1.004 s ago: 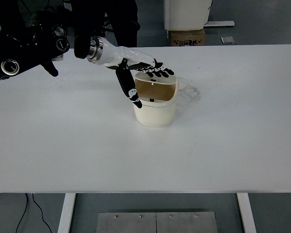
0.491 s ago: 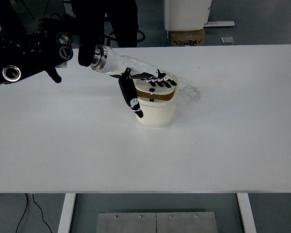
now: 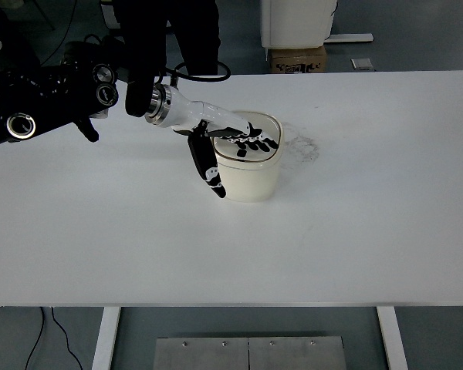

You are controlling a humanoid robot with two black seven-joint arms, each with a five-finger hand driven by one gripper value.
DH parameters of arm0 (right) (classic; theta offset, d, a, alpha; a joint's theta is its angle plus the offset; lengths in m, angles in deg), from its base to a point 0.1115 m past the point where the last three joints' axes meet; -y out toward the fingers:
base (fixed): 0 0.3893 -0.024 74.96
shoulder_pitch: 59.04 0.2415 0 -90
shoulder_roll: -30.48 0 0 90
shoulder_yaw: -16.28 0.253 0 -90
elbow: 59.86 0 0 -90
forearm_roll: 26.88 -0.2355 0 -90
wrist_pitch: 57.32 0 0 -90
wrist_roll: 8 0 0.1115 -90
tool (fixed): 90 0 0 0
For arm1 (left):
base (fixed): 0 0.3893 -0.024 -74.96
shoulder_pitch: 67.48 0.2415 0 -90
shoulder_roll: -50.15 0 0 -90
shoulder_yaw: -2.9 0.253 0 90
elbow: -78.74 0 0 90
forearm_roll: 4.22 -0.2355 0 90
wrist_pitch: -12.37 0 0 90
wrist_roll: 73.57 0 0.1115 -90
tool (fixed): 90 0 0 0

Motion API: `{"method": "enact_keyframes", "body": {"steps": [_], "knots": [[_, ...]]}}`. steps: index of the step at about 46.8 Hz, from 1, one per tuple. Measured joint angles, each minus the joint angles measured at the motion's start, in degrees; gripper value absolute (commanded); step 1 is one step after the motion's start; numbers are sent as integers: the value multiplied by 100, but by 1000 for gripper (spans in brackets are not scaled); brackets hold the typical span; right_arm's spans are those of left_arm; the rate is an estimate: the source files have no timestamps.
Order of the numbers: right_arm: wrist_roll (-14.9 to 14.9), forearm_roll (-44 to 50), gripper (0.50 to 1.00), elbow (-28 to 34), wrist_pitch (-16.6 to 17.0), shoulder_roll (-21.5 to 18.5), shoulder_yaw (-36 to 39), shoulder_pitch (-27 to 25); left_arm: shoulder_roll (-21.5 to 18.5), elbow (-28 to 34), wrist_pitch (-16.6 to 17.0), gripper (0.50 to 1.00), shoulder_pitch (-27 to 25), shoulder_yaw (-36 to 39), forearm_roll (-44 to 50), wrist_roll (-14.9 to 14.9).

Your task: Close trash bin

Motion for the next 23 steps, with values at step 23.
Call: {"method": "enact_keyframes", "body": {"steps": [23], "knots": [[0, 0, 991, 0, 0, 0, 0, 1, 7, 3, 1, 1000, 38, 18, 1, -13]]}}
